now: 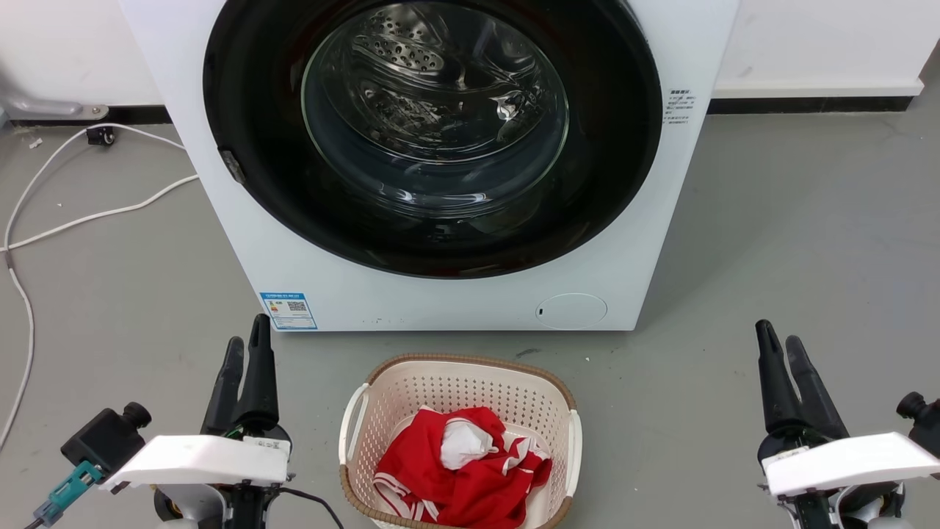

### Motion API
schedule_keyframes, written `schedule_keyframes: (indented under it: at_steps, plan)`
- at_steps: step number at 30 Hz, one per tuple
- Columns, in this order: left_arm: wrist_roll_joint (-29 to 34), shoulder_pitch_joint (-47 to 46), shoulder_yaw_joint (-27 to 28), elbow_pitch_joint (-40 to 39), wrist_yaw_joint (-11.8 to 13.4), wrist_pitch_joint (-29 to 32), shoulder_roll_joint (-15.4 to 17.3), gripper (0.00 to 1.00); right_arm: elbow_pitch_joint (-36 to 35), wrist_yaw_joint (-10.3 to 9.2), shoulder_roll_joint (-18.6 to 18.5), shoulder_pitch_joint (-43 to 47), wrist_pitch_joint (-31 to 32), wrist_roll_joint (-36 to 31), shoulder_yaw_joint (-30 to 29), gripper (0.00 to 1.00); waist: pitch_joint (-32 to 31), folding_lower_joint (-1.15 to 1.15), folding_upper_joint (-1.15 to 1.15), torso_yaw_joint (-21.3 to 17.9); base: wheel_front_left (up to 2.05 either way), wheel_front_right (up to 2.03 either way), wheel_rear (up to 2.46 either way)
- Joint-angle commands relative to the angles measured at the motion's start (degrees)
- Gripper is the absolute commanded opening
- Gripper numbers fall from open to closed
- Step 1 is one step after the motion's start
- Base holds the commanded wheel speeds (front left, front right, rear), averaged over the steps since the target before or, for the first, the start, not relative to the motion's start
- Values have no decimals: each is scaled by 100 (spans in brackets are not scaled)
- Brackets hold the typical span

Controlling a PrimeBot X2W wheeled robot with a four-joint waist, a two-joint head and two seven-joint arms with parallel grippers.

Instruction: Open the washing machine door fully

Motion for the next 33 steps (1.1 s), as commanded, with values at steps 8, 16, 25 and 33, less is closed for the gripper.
schedule_keyframes:
  at_steps: [8, 16, 25, 33]
  plan:
    - [1102, 20, -80, -183, 50, -184, 13, 100, -174, 0, 11, 20, -90, -1094, 6, 100, 2, 0, 0, -35, 0, 0, 0]
    - [2050, 7, -169, -138, 125, -316, 58, 100, -299, 0, 17, 54, -86, -1882, 57, 100, 5, 0, 0, -71, 0, 0, 0]
    - [2921, 38, -283, -168, 383, -466, 208, 100, -405, 0, 24, 36, -57, -2710, 157, 100, 16, 0, 0, -109, 0, 0, 0]
    - [3420, 47, -437, -182, 526, -572, 328, 100, -423, 0, 30, 50, 8, -3240, 134, 100, 15, 0, 0, -100, 0, 0, 0]
